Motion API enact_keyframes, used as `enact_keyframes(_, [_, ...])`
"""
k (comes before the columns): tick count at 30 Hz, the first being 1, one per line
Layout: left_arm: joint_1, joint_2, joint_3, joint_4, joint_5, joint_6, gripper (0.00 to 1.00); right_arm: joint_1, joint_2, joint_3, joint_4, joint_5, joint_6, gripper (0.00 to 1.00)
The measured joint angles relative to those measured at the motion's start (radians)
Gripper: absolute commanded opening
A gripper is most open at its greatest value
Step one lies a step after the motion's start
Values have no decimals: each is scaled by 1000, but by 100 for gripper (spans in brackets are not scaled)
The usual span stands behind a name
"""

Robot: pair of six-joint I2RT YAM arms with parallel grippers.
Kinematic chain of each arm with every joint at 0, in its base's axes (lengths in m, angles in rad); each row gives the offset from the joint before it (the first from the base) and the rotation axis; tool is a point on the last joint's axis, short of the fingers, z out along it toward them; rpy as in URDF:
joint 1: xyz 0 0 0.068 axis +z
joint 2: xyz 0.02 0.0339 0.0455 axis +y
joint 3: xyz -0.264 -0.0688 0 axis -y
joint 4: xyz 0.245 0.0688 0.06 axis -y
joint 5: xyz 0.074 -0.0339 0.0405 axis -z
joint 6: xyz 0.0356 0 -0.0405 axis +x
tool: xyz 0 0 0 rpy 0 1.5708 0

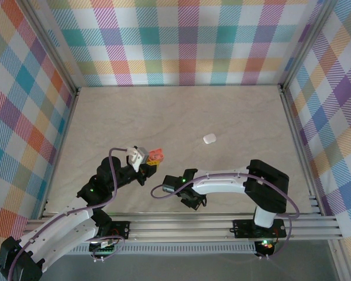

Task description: Insert the wireless bluetooth earbuds into the charging case

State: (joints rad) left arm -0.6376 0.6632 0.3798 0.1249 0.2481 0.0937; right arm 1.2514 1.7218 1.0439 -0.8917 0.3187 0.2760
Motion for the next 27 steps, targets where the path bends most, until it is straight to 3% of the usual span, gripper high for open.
enact_keyframes(5, [0, 2, 0, 0, 1, 0, 0, -25, -157, -8, 15, 0, 7, 7])
enact_keyframes(8, [0, 14, 1, 1, 17, -1, 0, -64, -327, -11, 43, -28, 12, 7])
enact_keyframes(16, [0, 74, 4, 87, 190, -9, 0, -154, -739, -11, 246, -199, -5, 7])
enact_keyframes(20, [0, 89, 8, 146, 290, -18, 0, -232, -772, -2, 336, -351, -32, 7])
enact_keyframes(27, [0, 94, 54, 186, 419, -26, 0, -341, -657, 59, 412, -626, -111, 7])
